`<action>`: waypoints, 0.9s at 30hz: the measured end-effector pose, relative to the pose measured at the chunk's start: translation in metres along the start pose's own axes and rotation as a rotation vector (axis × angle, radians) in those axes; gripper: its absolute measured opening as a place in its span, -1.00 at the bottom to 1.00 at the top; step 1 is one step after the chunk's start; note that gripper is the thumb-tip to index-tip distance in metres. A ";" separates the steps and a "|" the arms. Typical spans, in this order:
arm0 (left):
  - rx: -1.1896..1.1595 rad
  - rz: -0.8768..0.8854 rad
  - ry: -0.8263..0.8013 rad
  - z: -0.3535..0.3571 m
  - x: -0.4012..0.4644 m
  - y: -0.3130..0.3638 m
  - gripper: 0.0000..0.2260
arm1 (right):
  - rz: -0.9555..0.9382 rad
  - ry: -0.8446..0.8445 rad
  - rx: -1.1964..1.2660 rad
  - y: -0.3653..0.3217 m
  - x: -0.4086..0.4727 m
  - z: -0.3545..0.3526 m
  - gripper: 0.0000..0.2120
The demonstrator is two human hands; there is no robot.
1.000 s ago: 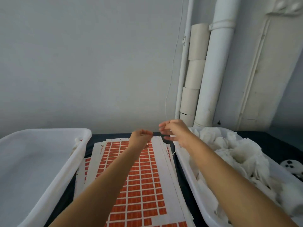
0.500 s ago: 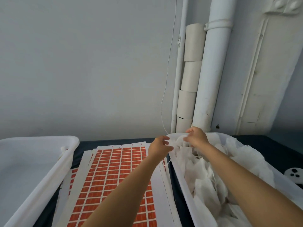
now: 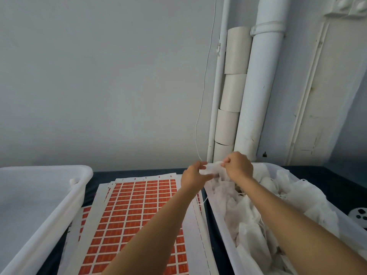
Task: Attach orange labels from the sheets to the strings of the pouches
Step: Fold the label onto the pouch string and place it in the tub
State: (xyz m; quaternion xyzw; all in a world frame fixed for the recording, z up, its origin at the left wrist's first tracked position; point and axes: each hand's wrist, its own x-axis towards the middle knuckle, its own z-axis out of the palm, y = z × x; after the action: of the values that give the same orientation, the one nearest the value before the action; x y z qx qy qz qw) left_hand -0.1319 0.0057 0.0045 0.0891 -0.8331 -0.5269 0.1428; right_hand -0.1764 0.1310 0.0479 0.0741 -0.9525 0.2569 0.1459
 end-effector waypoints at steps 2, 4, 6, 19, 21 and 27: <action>-0.099 -0.003 -0.034 -0.010 -0.004 0.006 -0.56 | -0.067 0.031 0.023 -0.015 -0.003 -0.013 -0.89; -0.150 0.023 -0.024 -0.023 -0.010 0.014 -0.62 | -0.148 0.037 0.084 -0.031 -0.008 -0.027 -0.90; -0.196 0.062 0.040 -0.039 -0.018 0.021 -0.71 | -0.224 0.017 0.179 -0.047 -0.016 -0.040 -0.88; -0.178 -0.032 0.232 -0.077 -0.066 -0.009 -0.89 | -0.291 -0.140 0.504 -0.073 -0.072 -0.027 -0.87; -0.198 -0.046 0.212 -0.067 -0.060 -0.003 -0.89 | -0.274 -0.129 0.486 -0.066 -0.063 -0.032 -0.86; -0.325 -0.073 0.204 -0.038 -0.030 0.019 -0.87 | -0.257 0.003 0.382 -0.034 -0.017 -0.052 -0.86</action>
State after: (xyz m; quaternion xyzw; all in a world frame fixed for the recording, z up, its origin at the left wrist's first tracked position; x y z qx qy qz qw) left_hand -0.0907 -0.0099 0.0328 0.1478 -0.7145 -0.6476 0.2197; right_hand -0.1407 0.1292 0.1011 0.2205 -0.8691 0.4119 0.1622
